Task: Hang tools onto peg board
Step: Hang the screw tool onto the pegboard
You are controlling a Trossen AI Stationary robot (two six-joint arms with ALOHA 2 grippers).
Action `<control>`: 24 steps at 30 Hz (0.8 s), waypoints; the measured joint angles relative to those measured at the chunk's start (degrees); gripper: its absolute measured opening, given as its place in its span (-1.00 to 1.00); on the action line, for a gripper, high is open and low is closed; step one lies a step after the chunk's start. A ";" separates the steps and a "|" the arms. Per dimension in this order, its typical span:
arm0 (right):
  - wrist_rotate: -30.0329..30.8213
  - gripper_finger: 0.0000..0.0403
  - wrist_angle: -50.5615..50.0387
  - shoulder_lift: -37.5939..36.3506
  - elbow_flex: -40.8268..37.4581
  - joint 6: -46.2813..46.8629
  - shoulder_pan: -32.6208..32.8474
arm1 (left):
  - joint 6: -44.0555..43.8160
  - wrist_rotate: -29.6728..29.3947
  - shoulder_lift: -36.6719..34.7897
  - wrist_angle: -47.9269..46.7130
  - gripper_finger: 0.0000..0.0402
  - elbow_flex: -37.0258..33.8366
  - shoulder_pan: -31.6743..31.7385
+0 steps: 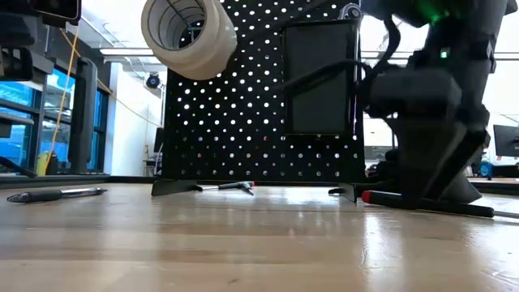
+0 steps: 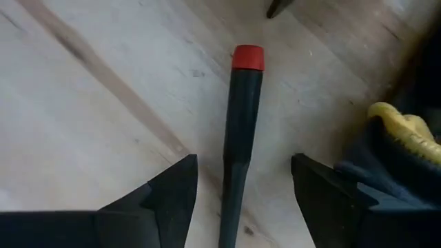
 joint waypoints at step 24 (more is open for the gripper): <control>-3.53 -0.97 -17.91 -9.09 -0.16 14.23 16.32 | 5.87 15.30 -0.11 19.64 -0.47 0.02 -0.66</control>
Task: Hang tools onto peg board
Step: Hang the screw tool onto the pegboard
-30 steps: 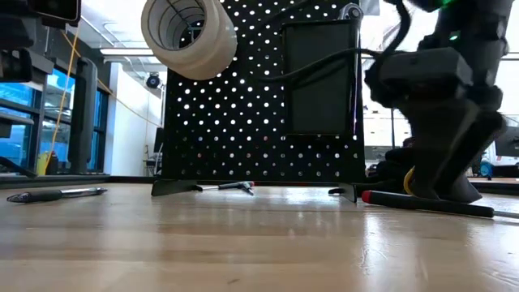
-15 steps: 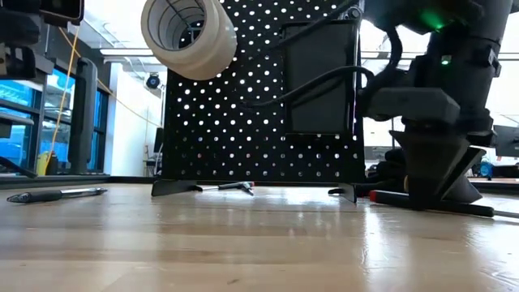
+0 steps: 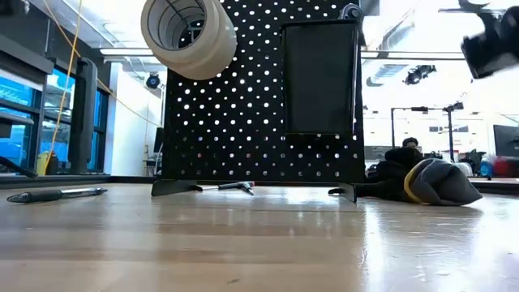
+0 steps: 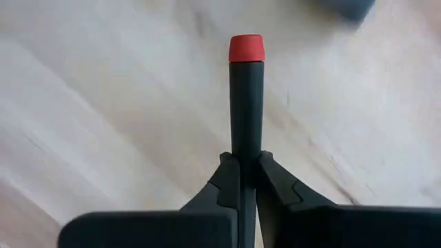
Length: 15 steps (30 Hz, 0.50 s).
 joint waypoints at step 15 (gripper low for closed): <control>56.18 -0.97 49.79 -16.48 1.26 -29.27 2.38 | 2.26 -0.81 -0.31 8.04 -0.47 0.02 5.71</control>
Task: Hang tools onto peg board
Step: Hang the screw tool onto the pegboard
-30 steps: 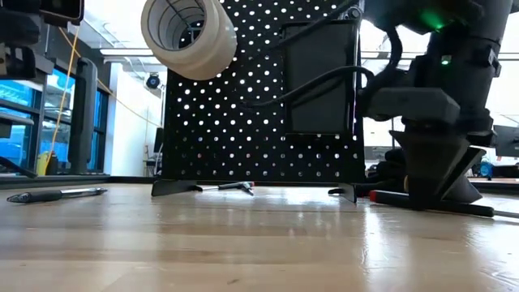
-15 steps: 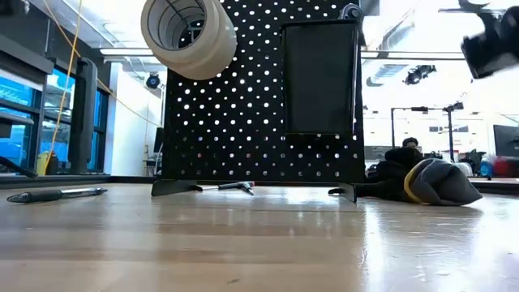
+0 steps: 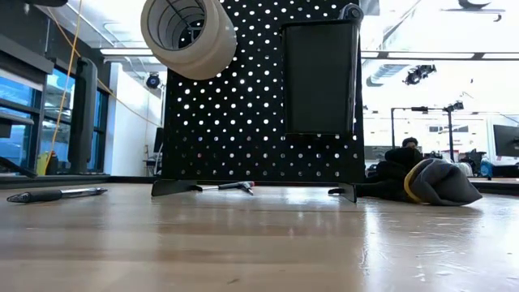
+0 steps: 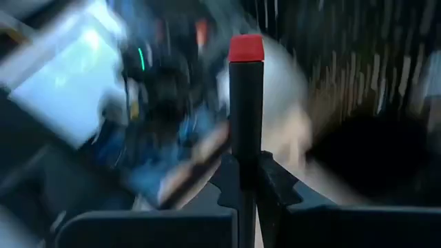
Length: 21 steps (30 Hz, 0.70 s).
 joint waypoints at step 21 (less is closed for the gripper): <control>21.70 -0.82 9.85 11.05 4.83 -24.77 -9.60 | 3.57 -4.27 0.01 -0.58 -0.47 0.00 2.24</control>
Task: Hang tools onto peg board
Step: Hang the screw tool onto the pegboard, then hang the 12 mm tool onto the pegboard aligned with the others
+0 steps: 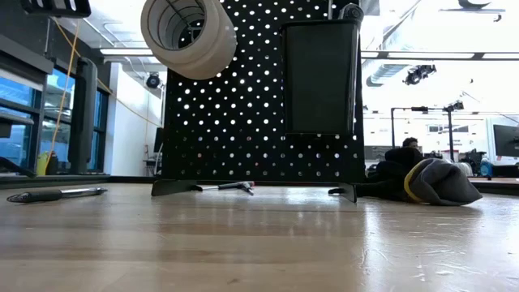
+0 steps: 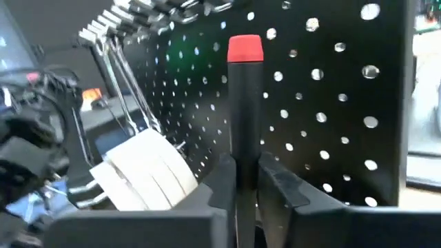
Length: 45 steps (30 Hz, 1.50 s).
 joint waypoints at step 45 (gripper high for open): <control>-97.56 -1.00 -67.15 16.82 0.00 78.15 17.15 | 6.05 0.60 0.04 -10.82 -0.47 0.02 0.54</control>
